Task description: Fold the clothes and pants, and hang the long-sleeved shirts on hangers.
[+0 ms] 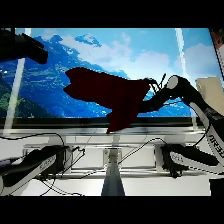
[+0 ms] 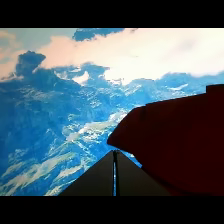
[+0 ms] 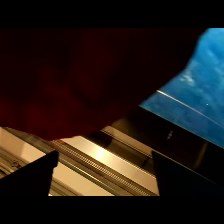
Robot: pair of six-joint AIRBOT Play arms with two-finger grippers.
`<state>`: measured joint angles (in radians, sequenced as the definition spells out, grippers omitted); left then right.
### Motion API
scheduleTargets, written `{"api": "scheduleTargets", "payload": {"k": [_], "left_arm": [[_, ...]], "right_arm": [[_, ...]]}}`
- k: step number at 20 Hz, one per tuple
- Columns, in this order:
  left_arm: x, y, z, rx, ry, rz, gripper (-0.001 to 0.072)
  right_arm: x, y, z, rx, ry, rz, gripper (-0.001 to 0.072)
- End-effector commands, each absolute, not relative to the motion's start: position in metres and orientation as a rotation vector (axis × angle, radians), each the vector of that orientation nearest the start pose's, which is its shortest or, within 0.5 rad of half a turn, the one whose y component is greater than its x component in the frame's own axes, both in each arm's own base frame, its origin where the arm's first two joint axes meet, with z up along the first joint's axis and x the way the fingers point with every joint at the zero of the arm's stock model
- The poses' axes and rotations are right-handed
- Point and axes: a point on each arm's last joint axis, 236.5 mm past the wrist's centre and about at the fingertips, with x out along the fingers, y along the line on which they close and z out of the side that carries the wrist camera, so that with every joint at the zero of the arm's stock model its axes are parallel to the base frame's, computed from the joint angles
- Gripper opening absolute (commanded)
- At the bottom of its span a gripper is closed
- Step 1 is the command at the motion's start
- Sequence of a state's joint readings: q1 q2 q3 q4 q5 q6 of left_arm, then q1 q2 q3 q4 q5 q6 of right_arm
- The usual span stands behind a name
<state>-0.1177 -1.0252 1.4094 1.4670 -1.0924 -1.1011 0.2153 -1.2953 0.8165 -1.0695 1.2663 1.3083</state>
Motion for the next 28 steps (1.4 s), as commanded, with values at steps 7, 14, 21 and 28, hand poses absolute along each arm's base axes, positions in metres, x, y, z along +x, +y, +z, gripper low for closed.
{"api": "scheduleTargets", "payload": {"k": [7, 14, 21, 28], "left_arm": [[0.399, -0.079, 0.223, 0.360, 0.653, -0.374, 0.0017], [0.399, -0.079, 0.223, 0.361, 0.653, -0.374, 0.0017], [0.398, -0.085, 0.224, 0.337, 0.649, -0.395, 0.0017], [0.401, -0.066, 0.221, 0.371, 0.665, -0.327, 0.0016]], "right_arm": [[0.243, 0.175, -0.106, 0.061, 1.597, 0.295, 0.0604], [0.243, 0.154, -0.110, 0.002, 1.613, 0.213, 0.0118], [0.285, 0.147, -0.088, -0.093, 1.478, 0.208, 0.0009], [0.403, 0.115, 0.067, -0.020, 1.032, 0.139, 0.0009]]}}
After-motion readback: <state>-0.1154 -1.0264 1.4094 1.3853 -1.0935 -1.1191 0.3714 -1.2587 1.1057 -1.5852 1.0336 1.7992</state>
